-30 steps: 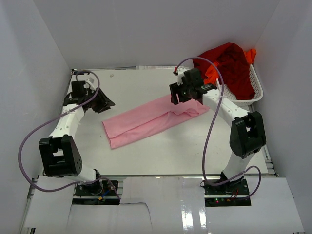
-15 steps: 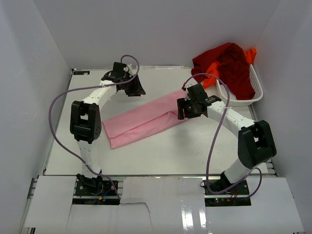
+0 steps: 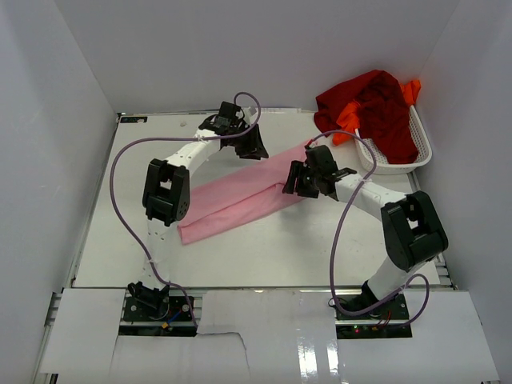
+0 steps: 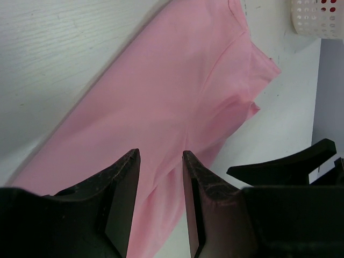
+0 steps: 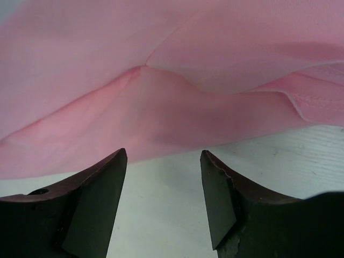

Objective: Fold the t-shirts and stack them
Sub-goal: Fold the other side of the tshirt into a rectangle, then rotate the tshirt 90 degrees

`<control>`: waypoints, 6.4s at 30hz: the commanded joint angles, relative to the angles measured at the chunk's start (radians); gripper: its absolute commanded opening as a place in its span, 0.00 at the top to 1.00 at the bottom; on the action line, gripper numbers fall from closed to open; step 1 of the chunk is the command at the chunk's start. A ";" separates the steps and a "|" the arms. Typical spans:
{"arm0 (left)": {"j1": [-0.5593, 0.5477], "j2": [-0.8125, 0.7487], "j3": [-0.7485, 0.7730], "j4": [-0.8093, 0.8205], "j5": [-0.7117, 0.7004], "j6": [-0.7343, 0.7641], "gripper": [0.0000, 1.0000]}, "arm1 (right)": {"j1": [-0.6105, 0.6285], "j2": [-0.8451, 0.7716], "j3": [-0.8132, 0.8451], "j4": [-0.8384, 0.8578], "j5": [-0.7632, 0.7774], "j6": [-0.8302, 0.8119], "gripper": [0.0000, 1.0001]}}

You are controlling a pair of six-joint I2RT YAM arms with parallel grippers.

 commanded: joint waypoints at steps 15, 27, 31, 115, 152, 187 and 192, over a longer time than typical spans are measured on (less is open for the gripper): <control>-0.007 -0.049 -0.071 0.073 0.076 -0.029 0.52 | -0.026 0.116 -0.061 0.288 0.189 0.145 0.37; -0.031 -0.055 -0.218 0.170 0.117 -0.046 0.52 | -0.036 0.174 -0.026 0.365 0.182 0.142 0.38; -0.038 -0.044 -0.231 0.181 0.117 -0.047 0.52 | -0.036 0.168 -0.025 0.363 0.175 0.136 0.38; -0.035 -0.124 -0.330 0.195 0.085 -0.041 0.51 | -0.178 -0.173 -0.080 0.230 -0.055 0.321 0.49; 0.272 -0.621 -0.789 -0.098 -0.198 0.078 0.50 | -0.199 0.352 0.425 -0.183 0.160 -0.235 0.47; 0.265 -0.561 -1.024 -0.176 -0.274 0.059 0.50 | -0.201 0.670 0.794 -0.283 0.116 -0.278 0.46; 0.174 -0.590 -1.074 -0.192 -0.245 0.011 0.50 | -0.207 0.737 0.908 -0.287 0.099 -0.286 0.45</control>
